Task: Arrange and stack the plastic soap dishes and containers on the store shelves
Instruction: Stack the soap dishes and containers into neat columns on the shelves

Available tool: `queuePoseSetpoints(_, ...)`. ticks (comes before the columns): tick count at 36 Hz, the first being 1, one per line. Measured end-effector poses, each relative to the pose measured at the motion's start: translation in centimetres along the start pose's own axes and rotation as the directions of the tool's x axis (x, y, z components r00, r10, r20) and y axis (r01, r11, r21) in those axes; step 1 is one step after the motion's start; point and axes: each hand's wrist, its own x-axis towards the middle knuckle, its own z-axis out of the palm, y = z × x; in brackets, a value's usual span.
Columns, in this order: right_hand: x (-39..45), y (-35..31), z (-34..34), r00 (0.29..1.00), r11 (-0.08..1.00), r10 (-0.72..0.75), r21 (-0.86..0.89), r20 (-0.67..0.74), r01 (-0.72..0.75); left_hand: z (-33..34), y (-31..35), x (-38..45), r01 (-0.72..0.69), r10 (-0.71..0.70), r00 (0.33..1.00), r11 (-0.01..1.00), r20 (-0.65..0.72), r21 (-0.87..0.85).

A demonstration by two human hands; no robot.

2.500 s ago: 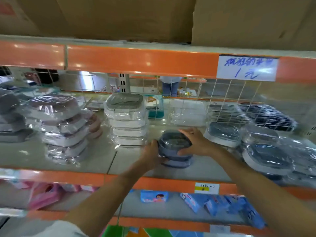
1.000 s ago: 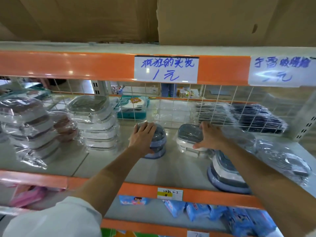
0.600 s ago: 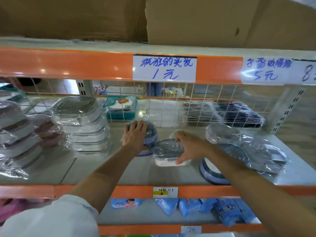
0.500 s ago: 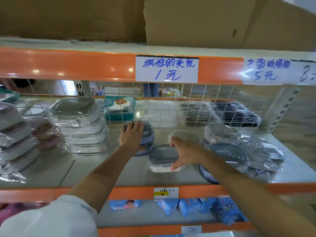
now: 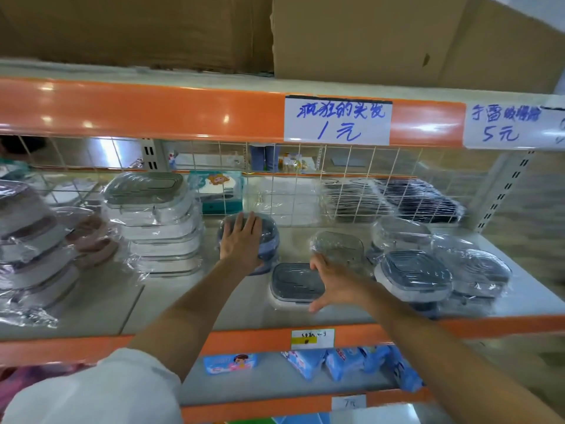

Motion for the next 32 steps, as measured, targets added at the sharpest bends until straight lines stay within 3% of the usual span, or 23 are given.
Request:
queuePoseSetpoints(4,0.0,-0.2,0.1,0.999,0.999,0.037,-0.01,0.016,-0.037,-0.5,-0.1,-0.4,-0.044,0.044,0.999,0.998,-0.013,-0.035)
queuePoseSetpoints(11,-1.1,0.3,-1.3,0.999,0.992,0.027,-0.122,-0.031,-0.031,-1.0,2.4,-1.3,-0.229,0.203,0.965,0.96,-0.168,-0.158)
queuePoseSetpoints(17,-4.1,4.2,-4.8,0.984,0.989,0.115,-0.075,-0.138,-0.126,-1.4,5.8,-1.5,-0.392,0.421,0.907,0.856,0.017,-0.336)
queuePoseSetpoints(23,-7.5,9.1,-7.6,0.962,0.962,0.253,-0.083,-0.108,-0.262,0.2,7.2,-0.5,-0.368,0.461,0.846,0.869,0.269,-0.332)
queuePoseSetpoints(30,-8.6,12.8,-8.0,0.956,0.961,0.276,-0.055,0.096,-0.272,0.1,8.6,-0.7,-0.289,0.406,0.883,0.866,0.237,-0.407)
queuePoseSetpoints(32,-8.3,13.1,-7.6,0.962,0.966,0.258,-0.057,0.084,-0.254,0.0,8.7,-1.1,-0.264,0.384,0.896,0.864,0.224,-0.429)
